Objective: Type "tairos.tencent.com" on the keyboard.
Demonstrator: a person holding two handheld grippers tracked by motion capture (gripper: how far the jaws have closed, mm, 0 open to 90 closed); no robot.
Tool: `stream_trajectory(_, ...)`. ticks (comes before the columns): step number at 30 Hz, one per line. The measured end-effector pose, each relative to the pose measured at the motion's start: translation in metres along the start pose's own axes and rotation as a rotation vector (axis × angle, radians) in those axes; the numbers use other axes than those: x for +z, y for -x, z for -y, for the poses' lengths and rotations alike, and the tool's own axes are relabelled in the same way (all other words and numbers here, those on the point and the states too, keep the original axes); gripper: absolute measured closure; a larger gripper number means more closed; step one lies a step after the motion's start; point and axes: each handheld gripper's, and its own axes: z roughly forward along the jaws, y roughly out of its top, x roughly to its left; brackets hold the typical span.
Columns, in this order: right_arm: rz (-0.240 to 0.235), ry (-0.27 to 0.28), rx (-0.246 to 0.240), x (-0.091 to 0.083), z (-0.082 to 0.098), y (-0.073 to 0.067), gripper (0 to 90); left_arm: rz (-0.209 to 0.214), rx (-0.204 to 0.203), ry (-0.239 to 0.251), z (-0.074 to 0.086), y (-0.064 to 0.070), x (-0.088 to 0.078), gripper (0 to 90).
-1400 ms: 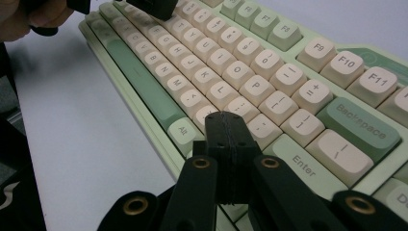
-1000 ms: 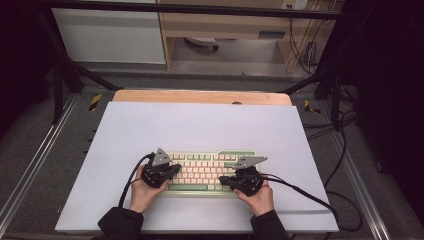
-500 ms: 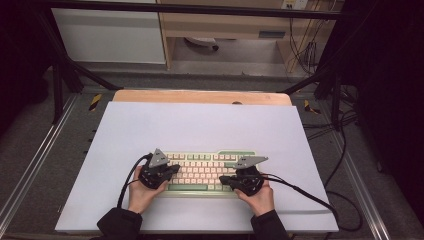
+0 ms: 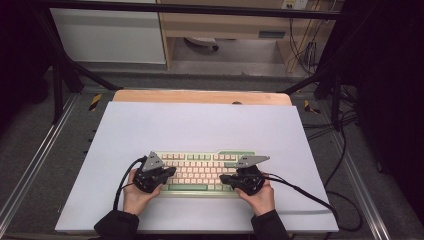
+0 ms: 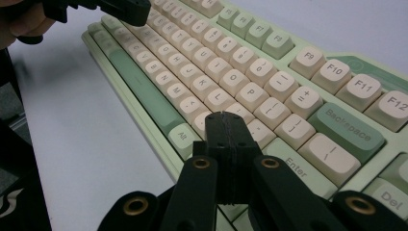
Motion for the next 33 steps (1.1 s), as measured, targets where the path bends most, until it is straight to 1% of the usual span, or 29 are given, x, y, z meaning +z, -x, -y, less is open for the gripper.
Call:
stream_trajectory(5, 0.01, 0.011, 0.012, -0.002, -0.002, 0.0, 90.0, -0.003, -0.008, 0.01, 0.004, -0.002, -0.008, 90.0)
stream_trajectory(7, 0.014, 0.008, 0.014, -0.002, -0.002, 0.001, 90.0, -0.003, -0.011, 0.012, 0.006, -0.003, -0.011, 90.0)
stream_trajectory(10, 0.024, 0.007, 0.024, 0.0, -0.003, 0.002, 90.0, -0.005, -0.013, 0.015, 0.009, -0.004, -0.014, 90.0)
stream_trajectory(13, 0.036, 0.006, 0.022, 0.002, -0.005, 0.002, 90.0, -0.005, -0.014, 0.015, 0.012, -0.005, -0.017, 90.0)
stream_trajectory(19, 0.047, 0.013, 0.025, 0.008, -0.014, 0.0, 90.0, -0.008, -0.023, 0.021, 0.017, -0.009, -0.024, 90.0)
stream_trajectory(23, 0.048, 0.024, 0.028, 0.014, -0.02, -0.002, 90.0, -0.013, -0.031, 0.023, 0.021, -0.012, -0.028, 90.0)
stream_trajectory(28, 0.047, 0.016, 0.022, 0.027, -0.028, -0.005, 90.0, -0.017, -0.04, 0.02, 0.026, -0.017, -0.032, 90.0)
stream_trajectory(31, 0.056, 0.006, 0.008, 0.034, -0.031, -0.006, 90.0, -0.019, -0.045, 0.021, 0.028, -0.019, -0.034, 90.0)
stream_trajectory(33, 0.054, 0.004, 0.013, 0.039, -0.033, -0.007, 90.0, -0.018, -0.05, 0.025, 0.028, -0.019, -0.034, 90.0)
